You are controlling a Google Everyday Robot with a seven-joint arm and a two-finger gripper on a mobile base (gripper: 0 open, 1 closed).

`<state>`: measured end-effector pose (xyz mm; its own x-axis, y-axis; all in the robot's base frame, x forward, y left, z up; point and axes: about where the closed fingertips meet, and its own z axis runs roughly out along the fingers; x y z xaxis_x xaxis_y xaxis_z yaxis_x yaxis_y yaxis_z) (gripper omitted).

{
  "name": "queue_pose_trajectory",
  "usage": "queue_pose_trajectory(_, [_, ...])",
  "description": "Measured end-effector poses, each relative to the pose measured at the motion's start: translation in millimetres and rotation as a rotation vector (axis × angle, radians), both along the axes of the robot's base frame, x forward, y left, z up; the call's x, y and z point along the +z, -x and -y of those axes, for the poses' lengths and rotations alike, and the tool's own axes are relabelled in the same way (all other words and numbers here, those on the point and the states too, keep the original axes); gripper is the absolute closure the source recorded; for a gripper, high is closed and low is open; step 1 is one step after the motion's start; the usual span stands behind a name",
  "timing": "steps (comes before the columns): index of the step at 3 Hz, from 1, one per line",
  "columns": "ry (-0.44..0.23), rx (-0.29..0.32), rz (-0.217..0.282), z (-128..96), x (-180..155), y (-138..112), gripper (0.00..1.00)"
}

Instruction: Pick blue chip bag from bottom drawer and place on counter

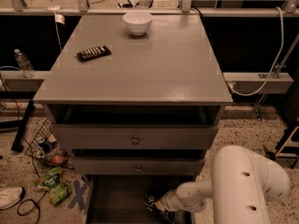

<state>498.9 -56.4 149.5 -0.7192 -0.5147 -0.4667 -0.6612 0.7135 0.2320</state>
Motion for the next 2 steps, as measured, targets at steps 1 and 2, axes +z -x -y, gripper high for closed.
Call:
queue_pose_trajectory(1, [0.0,0.0,0.0,0,0,0,1.0])
queue_pose_trajectory(2, [-0.01,0.004,0.026,2,12,0,1.0])
